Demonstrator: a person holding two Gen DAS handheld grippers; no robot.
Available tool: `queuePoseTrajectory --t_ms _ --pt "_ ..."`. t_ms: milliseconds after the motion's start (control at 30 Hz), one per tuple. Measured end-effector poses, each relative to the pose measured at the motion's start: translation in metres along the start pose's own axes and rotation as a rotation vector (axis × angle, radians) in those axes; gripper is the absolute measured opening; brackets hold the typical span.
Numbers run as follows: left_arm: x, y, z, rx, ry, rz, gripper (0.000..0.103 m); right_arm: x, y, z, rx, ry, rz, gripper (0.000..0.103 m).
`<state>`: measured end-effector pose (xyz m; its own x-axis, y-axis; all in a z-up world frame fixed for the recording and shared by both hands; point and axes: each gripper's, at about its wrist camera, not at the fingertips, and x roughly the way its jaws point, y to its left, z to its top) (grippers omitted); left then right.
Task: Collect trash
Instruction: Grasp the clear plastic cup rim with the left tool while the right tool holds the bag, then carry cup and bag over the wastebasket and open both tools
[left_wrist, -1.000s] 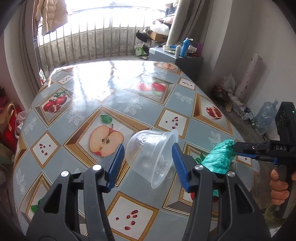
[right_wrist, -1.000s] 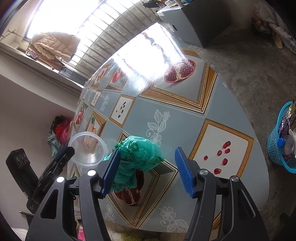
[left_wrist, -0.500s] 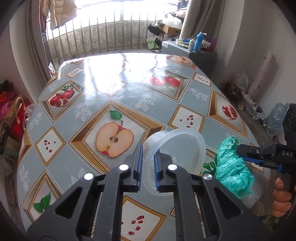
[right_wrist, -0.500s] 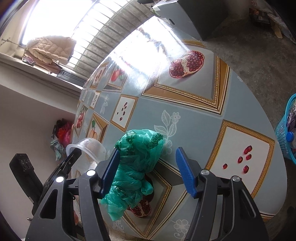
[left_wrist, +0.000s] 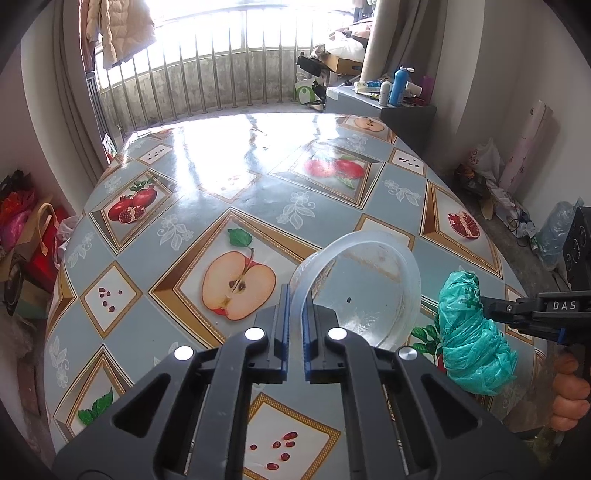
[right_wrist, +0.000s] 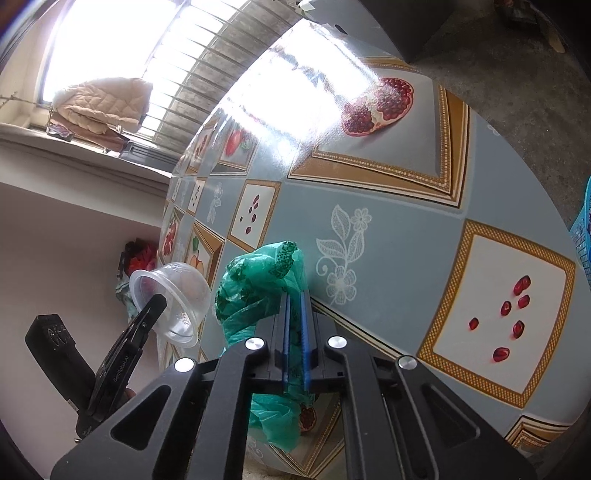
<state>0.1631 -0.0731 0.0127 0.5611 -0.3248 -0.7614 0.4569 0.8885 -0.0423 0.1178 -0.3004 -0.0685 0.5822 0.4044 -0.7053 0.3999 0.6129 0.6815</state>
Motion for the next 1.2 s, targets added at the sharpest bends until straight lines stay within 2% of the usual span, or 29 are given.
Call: queuePoseTrajectory --t_ms 300,333,367,433,567,733,767,800,967,1100,1200 --pt "-0.004 -0.001 0.002 0.007 -0.012 0.005 0.004 -0.019 0.013 -0.002 -0.051 -0.022 0.007 0.009" --pt "-0.004 0.000 0.003 0.006 -0.013 0.006 0.004 -0.020 0.015 -0.003 -0.063 -0.017 0.002 0.020" --pt "-0.005 0.000 0.003 0.006 -0.014 0.007 0.004 -0.020 0.018 -0.005 -0.076 -0.011 -0.004 0.038" --pt "-0.006 0.001 0.002 0.005 -0.014 0.010 0.004 -0.021 0.027 -0.010 -0.117 -0.005 -0.016 0.048" --pt "-0.006 0.006 0.001 0.000 -0.016 0.016 0.004 -0.013 0.047 -0.020 -0.225 0.035 -0.079 0.059" --pt "-0.009 0.015 0.000 -0.020 -0.026 0.006 0.004 0.010 0.056 -0.028 -0.291 0.091 -0.181 0.060" --pt "-0.010 0.017 0.000 -0.020 -0.028 0.004 0.004 0.012 0.056 -0.029 -0.288 0.088 -0.188 0.053" --pt "-0.010 0.018 0.000 -0.020 -0.027 0.003 0.004 0.013 0.054 -0.029 -0.281 0.086 -0.180 0.049" --pt "-0.012 0.017 0.007 -0.007 -0.023 -0.004 0.004 0.001 0.040 -0.027 -0.210 0.058 -0.091 0.046" --pt "-0.020 0.005 0.018 0.001 -0.037 -0.045 0.004 -0.022 0.025 -0.026 -0.161 0.007 -0.033 0.045" --pt "-0.026 -0.019 0.032 0.031 -0.048 -0.100 0.004 -0.052 0.011 -0.023 -0.128 -0.060 -0.010 0.045"
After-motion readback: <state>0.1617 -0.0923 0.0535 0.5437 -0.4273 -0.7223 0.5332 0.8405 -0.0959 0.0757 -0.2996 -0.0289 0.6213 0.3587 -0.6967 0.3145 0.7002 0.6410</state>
